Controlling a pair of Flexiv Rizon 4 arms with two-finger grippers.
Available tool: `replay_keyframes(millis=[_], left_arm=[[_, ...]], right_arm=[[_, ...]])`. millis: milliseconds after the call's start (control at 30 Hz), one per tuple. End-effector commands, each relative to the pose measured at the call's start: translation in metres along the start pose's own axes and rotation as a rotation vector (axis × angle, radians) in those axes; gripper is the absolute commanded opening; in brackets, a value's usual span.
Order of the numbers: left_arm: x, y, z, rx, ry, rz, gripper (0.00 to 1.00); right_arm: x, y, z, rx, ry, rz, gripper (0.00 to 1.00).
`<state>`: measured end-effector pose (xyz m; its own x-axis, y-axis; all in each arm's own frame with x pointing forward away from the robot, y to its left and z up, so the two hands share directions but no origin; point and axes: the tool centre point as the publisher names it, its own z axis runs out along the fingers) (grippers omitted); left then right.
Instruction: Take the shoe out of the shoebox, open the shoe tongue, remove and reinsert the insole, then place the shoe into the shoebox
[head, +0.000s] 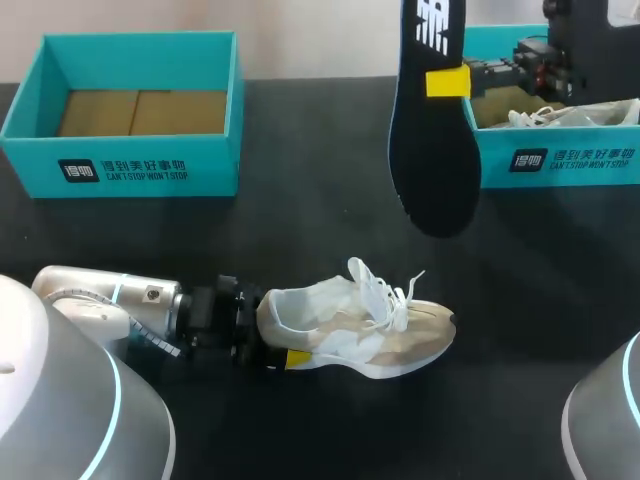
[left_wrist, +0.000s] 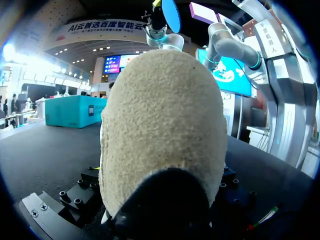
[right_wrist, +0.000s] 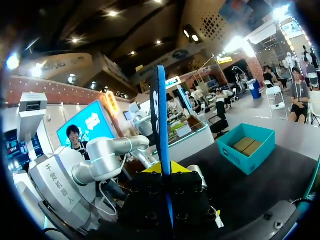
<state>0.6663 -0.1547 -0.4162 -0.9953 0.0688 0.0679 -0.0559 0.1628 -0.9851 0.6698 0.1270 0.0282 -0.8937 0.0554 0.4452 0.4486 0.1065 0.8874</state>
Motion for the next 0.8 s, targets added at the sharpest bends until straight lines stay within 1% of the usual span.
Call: replay_keyframes(millis=[33, 133, 267, 333, 433, 800], left_arm=[[-0.001, 0.002, 0.000, 0.000, -0.003, 0.000, 0.00], [-0.001, 0.002, 0.000, 0.000, -0.003, 0.000, 0.00], [-0.001, 0.002, 0.000, 0.000, -0.003, 0.000, 0.00], [-0.001, 0.002, 0.000, 0.000, -0.003, 0.000, 0.00], [-0.001, 0.002, 0.000, 0.000, -0.003, 0.000, 0.00], [-0.001, 0.002, 0.000, 0.000, -0.003, 0.000, 0.00]], right_arm=[[0.024, 0.000, -0.021, -0.034, -0.017, 0.023, 0.00], [0.034, 0.001, -0.034, -0.033, -0.036, 0.033, 0.00], [0.044, 0.005, -0.043, -0.029, -0.052, 0.032, 0.00], [0.048, 0.003, -0.047, -0.010, -0.072, 0.042, 0.00], [0.055, -0.006, -0.058, -0.015, -0.098, 0.064, 0.00], [0.055, -0.006, -0.058, -0.015, -0.098, 0.064, 0.00]])
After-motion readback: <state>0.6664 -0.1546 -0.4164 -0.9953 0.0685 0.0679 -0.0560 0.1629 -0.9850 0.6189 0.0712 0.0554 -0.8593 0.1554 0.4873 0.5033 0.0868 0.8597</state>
